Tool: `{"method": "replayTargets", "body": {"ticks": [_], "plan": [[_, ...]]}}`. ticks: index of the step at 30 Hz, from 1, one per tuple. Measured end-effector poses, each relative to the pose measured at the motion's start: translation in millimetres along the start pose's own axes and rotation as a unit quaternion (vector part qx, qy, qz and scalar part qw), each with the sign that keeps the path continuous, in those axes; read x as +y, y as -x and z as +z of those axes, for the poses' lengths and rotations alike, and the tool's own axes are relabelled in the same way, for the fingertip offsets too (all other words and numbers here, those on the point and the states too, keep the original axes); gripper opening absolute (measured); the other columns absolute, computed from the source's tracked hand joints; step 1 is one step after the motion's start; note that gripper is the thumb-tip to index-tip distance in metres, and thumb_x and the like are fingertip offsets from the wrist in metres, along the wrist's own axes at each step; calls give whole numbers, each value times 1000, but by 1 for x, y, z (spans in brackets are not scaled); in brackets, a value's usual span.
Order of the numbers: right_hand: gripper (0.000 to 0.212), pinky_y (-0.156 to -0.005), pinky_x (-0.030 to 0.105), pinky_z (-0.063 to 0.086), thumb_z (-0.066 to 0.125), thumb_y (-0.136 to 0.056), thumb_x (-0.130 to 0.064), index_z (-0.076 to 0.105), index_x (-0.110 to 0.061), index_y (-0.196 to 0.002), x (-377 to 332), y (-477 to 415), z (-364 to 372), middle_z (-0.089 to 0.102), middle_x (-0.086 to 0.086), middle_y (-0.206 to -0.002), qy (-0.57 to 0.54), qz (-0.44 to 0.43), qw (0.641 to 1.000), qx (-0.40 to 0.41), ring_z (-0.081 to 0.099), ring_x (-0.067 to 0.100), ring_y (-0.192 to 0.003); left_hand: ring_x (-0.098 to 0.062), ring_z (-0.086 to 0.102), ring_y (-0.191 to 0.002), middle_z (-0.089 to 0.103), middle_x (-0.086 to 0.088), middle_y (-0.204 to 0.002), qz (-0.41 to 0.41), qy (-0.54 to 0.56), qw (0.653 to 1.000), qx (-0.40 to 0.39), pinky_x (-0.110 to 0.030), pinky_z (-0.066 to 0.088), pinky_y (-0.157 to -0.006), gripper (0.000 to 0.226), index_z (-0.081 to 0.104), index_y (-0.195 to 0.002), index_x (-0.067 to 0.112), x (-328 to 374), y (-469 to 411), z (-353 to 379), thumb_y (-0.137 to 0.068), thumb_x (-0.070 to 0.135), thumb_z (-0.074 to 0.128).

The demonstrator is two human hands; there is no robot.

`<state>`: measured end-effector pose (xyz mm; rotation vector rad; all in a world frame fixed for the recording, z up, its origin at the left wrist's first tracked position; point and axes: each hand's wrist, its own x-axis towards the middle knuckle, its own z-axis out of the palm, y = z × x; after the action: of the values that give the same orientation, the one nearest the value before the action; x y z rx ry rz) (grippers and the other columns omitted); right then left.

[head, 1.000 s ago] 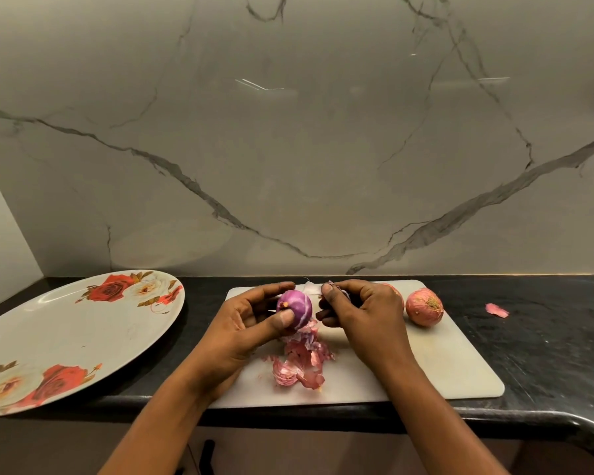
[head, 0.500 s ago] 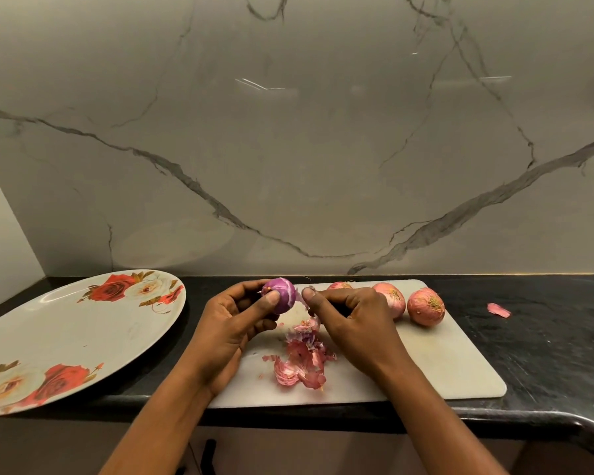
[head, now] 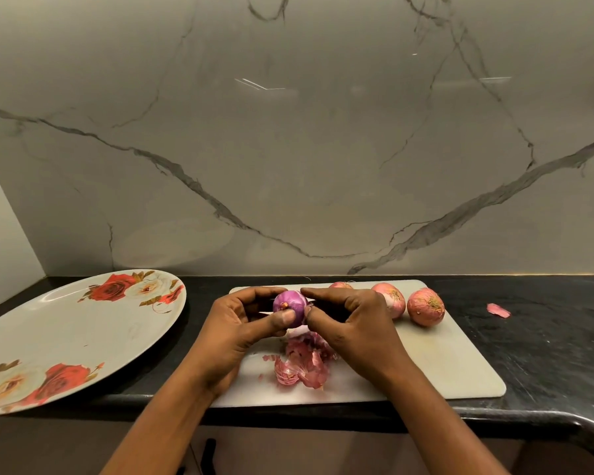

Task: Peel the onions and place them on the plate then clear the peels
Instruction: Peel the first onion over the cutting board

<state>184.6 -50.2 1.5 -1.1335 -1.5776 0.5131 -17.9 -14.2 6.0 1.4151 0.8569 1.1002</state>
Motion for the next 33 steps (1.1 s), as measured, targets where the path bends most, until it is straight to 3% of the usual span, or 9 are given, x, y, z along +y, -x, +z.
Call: {"method": "replayTargets", "body": {"ticks": [3,6,8,15,18,23,28,33], "plan": [[30,-78,26,65,76,-93,-26,77,-28,-123,-2,3,0,80,-17,-102,42,-32,999,3,76,0,-92,-28,77,-106,79,-9,-114,7,-18,1000,-9,-43,63,-90,49,74,-122,12,-1,1,1,-74,11,87],[31,-79,21,63,74,-94,-19,77,-22,-125,1,3,1,81,-11,-106,92,-54,994,8,74,-1,-91,-29,77,-106,79,-10,-114,11,-28,999,-16,-43,63,-90,47,75,-121,11,-1,1,1,-76,8,87],[31,-80,19,62,72,-94,-15,78,-19,-124,4,3,1,81,-6,-108,117,-65,991,26,74,-1,-91,-28,77,-106,80,-10,-112,13,-25,999,-19,-37,64,-86,45,75,-119,10,-1,2,1,-75,6,86],[32,-84,34,66,69,-96,-4,81,-28,-112,3,-2,-2,82,-12,-98,-34,-1,999,15,78,8,-92,-26,76,-110,79,-9,-117,8,19,1000,-16,-34,63,-90,51,73,-124,11,2,2,0,-74,11,84],[27,-86,29,64,76,-96,-14,79,-32,-116,0,-1,-3,81,-13,-105,-80,1,997,-20,78,7,-99,-29,77,-108,79,-13,-115,1,46,999,-5,-32,64,-87,48,72,-124,9,3,1,0,-76,9,81],[40,-87,27,64,81,-89,-11,76,-21,-128,2,1,-2,79,-9,-114,-29,-5,999,-19,76,3,-102,-28,78,-105,80,-13,-112,-1,52,999,-1,-30,64,-82,47,72,-121,7,5,1,2,-74,9,81],[32,-78,23,64,76,-89,-13,79,-21,-120,2,4,-1,79,-13,-100,66,-51,996,18,75,2,-89,-27,77,-103,80,-12,-111,8,24,1000,-15,-30,64,-80,44,74,-117,7,4,3,2,-74,9,83],[27,-79,27,64,75,-92,-9,83,-22,-115,3,2,-1,80,-15,-97,44,-59,997,32,76,5,-90,-27,77,-105,80,-11,-112,5,37,999,-22,-30,64,-81,42,75,-117,9,5,3,2,-76,10,80]]}}
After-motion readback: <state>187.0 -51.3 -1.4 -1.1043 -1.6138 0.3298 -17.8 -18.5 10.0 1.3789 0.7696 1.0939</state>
